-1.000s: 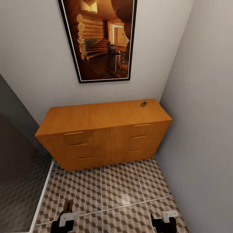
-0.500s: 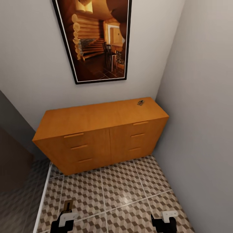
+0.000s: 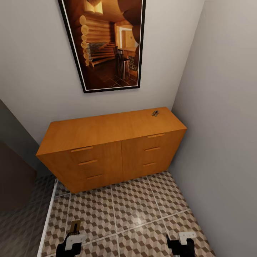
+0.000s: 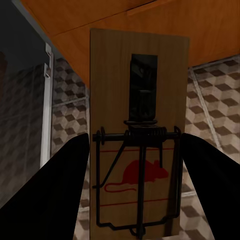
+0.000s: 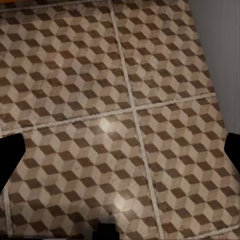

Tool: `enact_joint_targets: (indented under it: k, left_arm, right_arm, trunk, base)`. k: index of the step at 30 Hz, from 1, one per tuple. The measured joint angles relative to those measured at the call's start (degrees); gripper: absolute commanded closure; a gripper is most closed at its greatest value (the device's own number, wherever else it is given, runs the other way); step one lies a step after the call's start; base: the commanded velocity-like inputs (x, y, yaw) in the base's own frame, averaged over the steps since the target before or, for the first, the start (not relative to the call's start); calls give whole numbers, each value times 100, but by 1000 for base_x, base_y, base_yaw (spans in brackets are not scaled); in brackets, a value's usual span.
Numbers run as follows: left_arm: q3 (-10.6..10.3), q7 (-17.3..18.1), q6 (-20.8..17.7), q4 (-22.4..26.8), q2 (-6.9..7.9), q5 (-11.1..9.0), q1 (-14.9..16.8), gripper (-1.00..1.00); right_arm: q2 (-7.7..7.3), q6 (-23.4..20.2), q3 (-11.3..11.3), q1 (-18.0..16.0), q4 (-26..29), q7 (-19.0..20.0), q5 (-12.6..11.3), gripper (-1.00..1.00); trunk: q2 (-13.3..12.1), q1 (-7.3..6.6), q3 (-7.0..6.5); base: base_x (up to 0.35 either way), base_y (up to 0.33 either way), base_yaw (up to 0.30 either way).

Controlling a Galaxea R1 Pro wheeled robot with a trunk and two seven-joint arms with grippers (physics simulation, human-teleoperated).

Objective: Take the four mousetraps from the cabinet in the bathroom and place them on the bathroom floor. Make sure all four end up on the same floor surface, and ensure that at least two of them are either under or directly next to the same bathroom sink.

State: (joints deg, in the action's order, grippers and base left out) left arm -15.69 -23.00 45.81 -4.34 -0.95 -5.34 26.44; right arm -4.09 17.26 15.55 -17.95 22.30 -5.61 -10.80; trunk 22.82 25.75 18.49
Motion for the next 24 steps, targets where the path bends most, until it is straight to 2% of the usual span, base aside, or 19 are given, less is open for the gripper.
enact_joint_targets:
  k: [3,7,9,10,14,19,22,24]
  left_arm:
    - [0,0,0,0,-4,-1,0,100]
    - [0,5,-39,0,-12,-1,0,100]
    - [0,8,-93,0,-13,1,0,100]
    - [1,9,-132,0,-14,1,0,100]
    - [0,11,-205,0,-15,2,0,100]
    - [0,13,-271,0,-18,3,0,100]
    - [0,17,-304,0,-21,3,0,100]
    - [0,18,-315,0,-22,3,0,100]
  right_arm:
    - [-6,29,-3,-1,90,-35,13,-100]
    - [-20,-185,-3,-2,705,-330,32,-100]
    - [-24,-567,-3,-2,1174,-577,66,-100]
    - [-27,-895,-1,-3,1508,-734,113,-100]
    - [-38,-1866,-1,-3,2581,-1022,322,-100]
    - [-53,-2941,-11,-21,3799,-1131,662,-100]
    - [-56,-3474,-57,-95,4264,-1146,754,-100]
    - [-57,-3869,-123,-261,4581,-1151,788,-100]
  trunk:
    - [0,0,0]
    - [0,0,0]
    - [0,0,0]
    - [0,0,-1]
    - [0,0,-1]
    - [0,0,-1]
    - [0,0,-1]
    - [-1,0,-1]
  base:
    - [0,0,0]
    - [0,0,0]
    - [0,0,0]
    - [0,0,0]
    - [0,0,0]
    - [0,0,0]
    - [0,0,0]
    - [0,0,0]
